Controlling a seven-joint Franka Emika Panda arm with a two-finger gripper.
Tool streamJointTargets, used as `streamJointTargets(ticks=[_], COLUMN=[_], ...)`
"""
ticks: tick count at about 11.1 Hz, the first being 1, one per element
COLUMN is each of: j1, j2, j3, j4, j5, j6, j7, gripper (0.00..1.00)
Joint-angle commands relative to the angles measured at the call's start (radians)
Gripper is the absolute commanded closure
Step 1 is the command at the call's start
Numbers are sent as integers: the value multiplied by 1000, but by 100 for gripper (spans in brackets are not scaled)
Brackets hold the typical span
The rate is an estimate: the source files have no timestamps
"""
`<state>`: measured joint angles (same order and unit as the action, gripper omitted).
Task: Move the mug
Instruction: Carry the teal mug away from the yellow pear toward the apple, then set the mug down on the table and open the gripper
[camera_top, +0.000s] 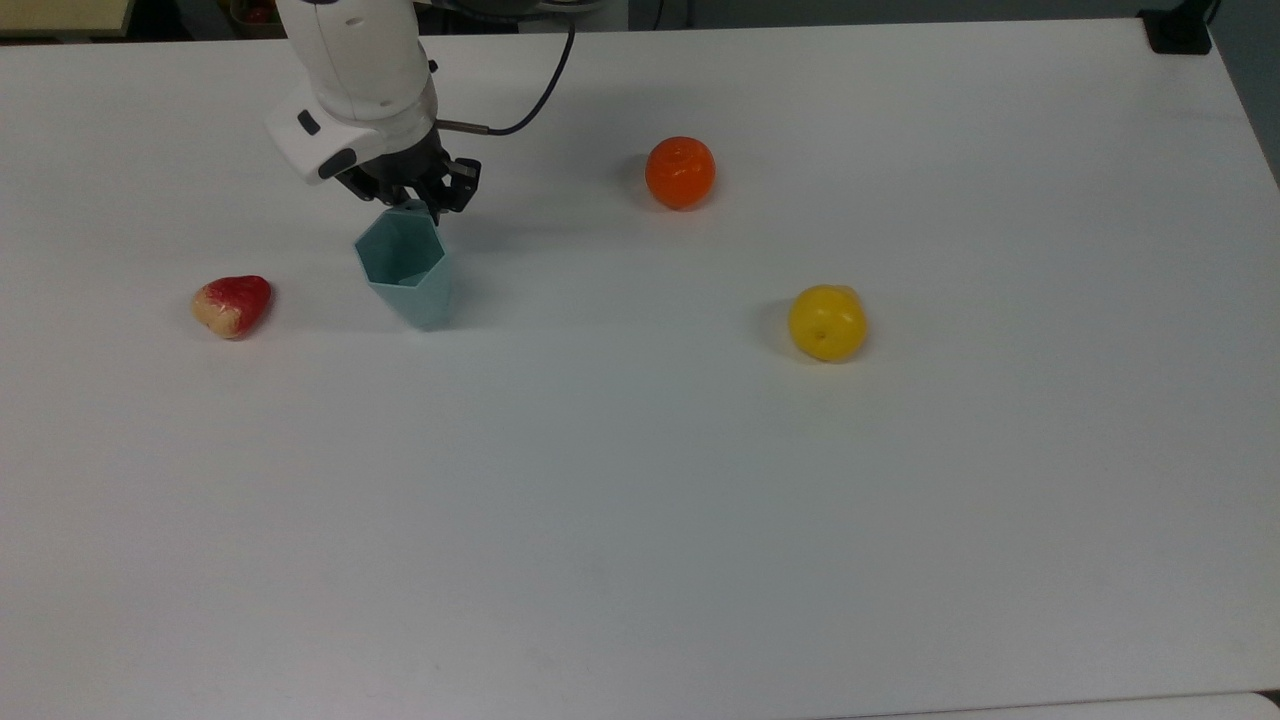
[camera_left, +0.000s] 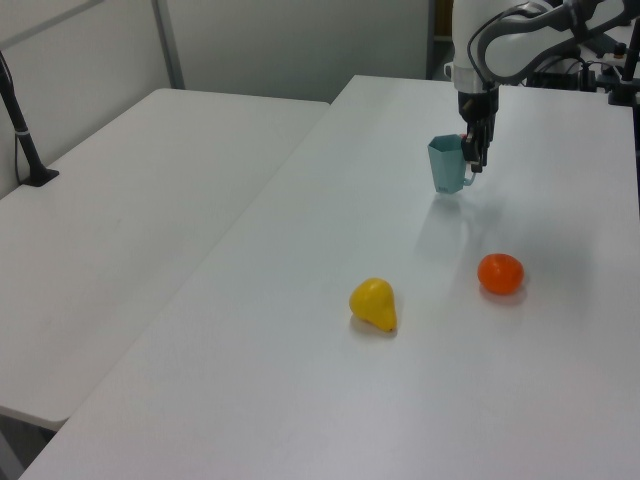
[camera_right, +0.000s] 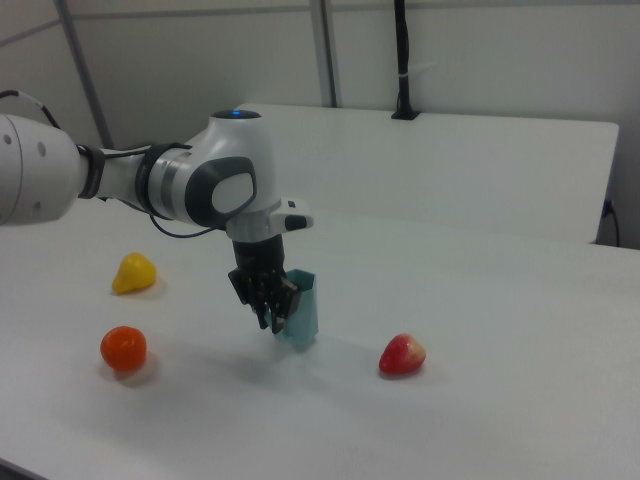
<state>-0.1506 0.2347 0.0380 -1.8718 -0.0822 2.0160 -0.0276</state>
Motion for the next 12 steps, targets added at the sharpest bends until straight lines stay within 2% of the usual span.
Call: streamJointTargets(ticks=[1, 5, 6, 7, 9, 10, 12], j1=[9, 11, 13, 11, 9, 9, 9], j2=[-15, 5, 5, 5, -8, -15, -52], j3=[2, 2, 2, 2, 2, 2, 0], j4=[-36, -40, -40, -40, -30, -30, 0], j5=[-13, -13, -13, -13, -11, -11, -11], j6=[-10, 1, 0, -3, -14, -19, -97], j7=[-8, 5, 3, 3, 5, 6, 18], gripper=[100, 95, 85, 55, 7, 0, 0])
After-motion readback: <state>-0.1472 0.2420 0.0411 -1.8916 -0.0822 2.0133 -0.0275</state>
